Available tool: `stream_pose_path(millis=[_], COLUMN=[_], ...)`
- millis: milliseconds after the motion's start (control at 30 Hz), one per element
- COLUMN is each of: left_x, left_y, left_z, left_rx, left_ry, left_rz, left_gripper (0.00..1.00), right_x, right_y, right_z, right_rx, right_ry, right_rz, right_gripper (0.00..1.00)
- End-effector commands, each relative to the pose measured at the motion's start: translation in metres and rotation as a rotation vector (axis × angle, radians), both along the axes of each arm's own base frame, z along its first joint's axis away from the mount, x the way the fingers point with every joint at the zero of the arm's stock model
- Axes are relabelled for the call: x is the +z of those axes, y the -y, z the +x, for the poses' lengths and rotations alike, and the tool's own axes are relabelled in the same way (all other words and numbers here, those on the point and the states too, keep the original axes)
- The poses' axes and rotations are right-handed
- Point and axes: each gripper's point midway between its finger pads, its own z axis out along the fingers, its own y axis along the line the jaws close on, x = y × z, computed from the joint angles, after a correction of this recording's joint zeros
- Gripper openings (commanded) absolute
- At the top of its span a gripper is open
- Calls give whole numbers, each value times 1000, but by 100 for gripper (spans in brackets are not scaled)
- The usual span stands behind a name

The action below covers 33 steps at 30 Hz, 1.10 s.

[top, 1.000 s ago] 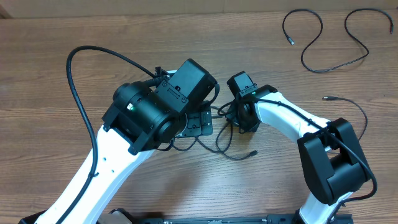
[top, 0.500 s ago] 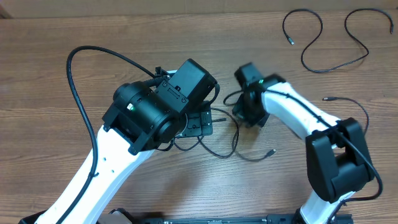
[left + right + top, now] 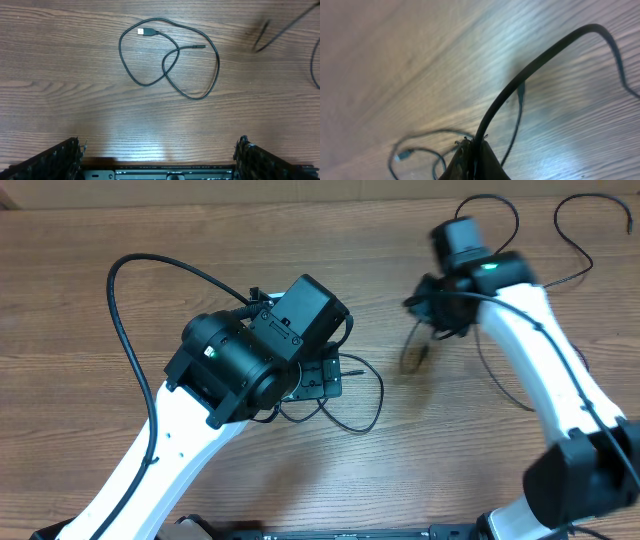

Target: Untangle cables

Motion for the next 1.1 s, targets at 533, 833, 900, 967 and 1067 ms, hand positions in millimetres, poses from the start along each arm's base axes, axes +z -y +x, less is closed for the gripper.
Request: stream_pose_path(millis=[533,833,900,967,1067], left_x=[1,1,0,0,-1], left_y=[3,2,2,1,-1], left_z=[8,7,7,6,4], left_rx=[21,21,21,21,21], left_ry=[25,22,19,15,8], left_rz=[-12,-9,-7,-3,4], left_gripper=[100,100,99,100,100], right_x=[14,-31,-41,-46,-50], right_y=[141,91,83,80,78], right_z=[4,4,5,6,7], right_rx=[-143,-23,-11,-3,-12], right_ry=[62,-63,-88,-98,-107], right_rz=[10,57,60,60,64], right_gripper=[4,4,4,4,8])
